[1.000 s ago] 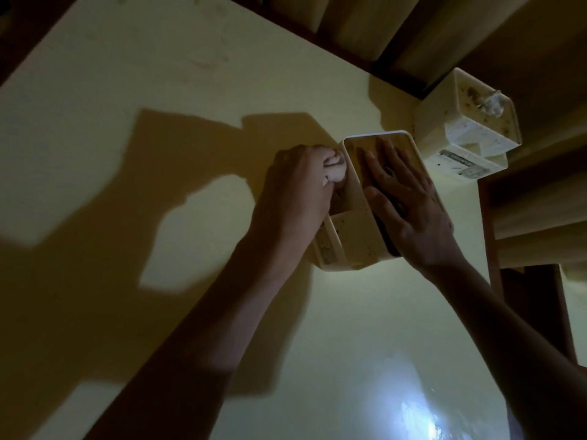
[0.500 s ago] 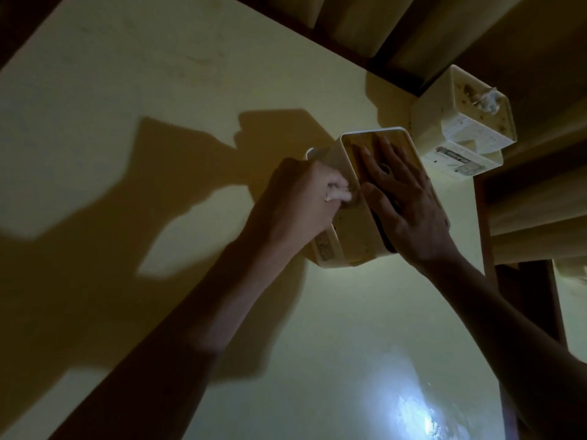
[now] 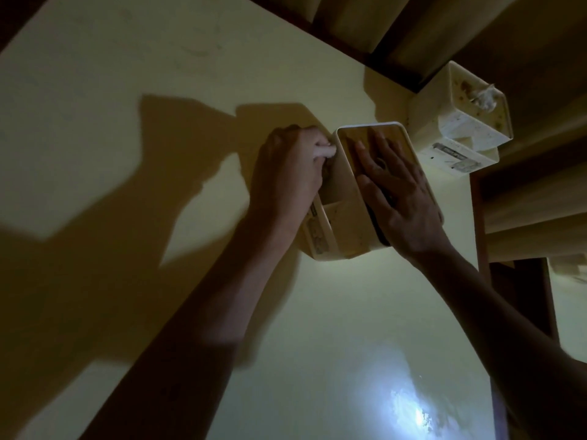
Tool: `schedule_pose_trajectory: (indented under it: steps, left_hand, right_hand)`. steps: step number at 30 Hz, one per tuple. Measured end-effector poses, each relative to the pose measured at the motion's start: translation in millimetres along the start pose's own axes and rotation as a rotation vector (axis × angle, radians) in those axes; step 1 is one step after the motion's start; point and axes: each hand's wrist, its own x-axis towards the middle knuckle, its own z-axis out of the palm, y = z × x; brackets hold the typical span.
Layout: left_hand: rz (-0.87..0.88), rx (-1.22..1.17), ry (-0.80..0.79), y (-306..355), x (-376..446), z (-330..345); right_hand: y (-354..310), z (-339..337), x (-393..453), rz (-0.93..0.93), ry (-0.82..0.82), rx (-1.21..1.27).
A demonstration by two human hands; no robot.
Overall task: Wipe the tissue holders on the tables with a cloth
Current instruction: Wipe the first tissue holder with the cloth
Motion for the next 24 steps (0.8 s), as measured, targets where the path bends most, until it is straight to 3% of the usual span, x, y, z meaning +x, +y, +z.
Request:
schedule_pose_trajectory:
  steps: [6,14,18,21,24]
  left_hand:
    - [-0.065,0.097,-0.23,3.1,1.7,-6.0]
    - [0.115,-0.099,-0.345,5.1,-9.0,-22.2]
    - [0.042,-0.334,-0.142,7.5,-8.7,-28.6]
    - [-0.058,-0.487,0.032,12.8,-12.3,-30.4]
    - [-0.167,-0.578,0.098,9.5,-15.7,-34.0]
  right_hand:
    - [-0.3,1.8,-0.9,-0.007,0.016,-0.036]
    - [5.5,3.1,0.5,-0.02,-0.019,-0.085]
    - [-0.4,-1.3,0.2,0.029,-0.047,0.016]
    - [-1.0,-5.8,-0.2,0.089,-0.079,0.258]
    - [1.1,-11.3,-1.0,0.104,-0.108,0.392]
